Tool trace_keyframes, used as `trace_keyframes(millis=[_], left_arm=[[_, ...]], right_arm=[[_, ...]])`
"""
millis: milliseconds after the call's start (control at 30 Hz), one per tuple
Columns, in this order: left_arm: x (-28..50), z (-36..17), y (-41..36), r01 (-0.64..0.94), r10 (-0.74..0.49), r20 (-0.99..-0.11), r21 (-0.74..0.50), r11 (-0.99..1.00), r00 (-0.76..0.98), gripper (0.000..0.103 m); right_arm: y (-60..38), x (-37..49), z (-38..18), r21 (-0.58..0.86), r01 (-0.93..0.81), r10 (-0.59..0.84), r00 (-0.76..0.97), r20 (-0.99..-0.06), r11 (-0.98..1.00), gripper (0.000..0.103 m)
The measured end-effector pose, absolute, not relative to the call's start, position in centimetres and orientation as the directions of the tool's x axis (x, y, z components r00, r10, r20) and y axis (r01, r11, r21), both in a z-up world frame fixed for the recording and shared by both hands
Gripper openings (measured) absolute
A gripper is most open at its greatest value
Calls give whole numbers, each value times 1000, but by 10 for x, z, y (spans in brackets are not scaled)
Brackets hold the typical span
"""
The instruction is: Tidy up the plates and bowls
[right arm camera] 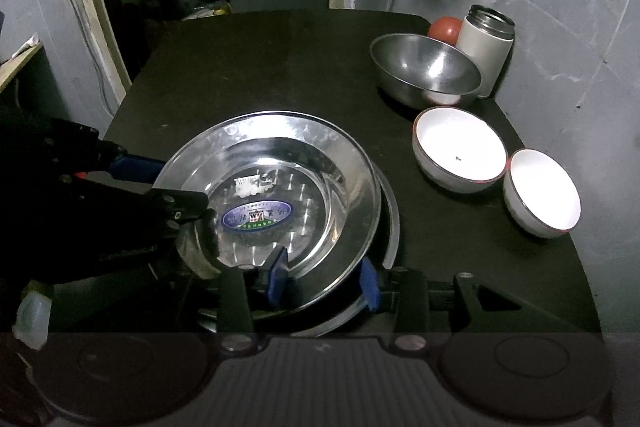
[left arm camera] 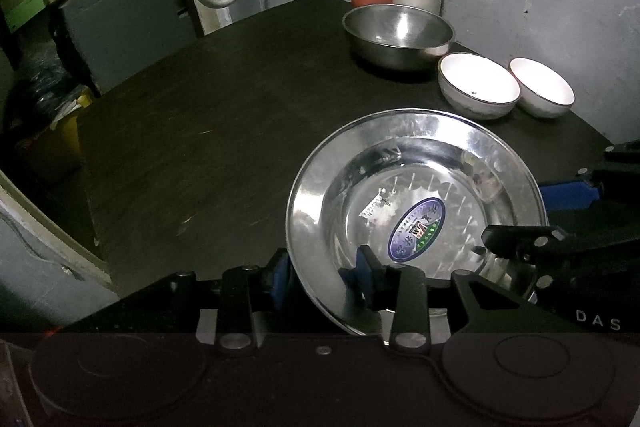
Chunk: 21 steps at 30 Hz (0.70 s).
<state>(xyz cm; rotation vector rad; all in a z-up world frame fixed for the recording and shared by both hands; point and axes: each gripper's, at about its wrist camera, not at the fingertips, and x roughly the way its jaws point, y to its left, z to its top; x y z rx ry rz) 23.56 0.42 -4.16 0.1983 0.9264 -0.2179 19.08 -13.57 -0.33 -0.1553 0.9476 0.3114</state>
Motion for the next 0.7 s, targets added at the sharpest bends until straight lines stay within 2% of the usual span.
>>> trace_keyframes(millis=[567, 700], left_arm=[[237, -45, -1, 300, -110, -817, 81, 950, 566, 40], [238, -43, 1, 294, -113, -812, 75, 953, 573, 43]], right_arm=[[-133, 189, -3, -72, -339, 136, 550, -824, 938, 51], [-138, 190, -5, -63, -326, 134, 548, -825, 943, 58]])
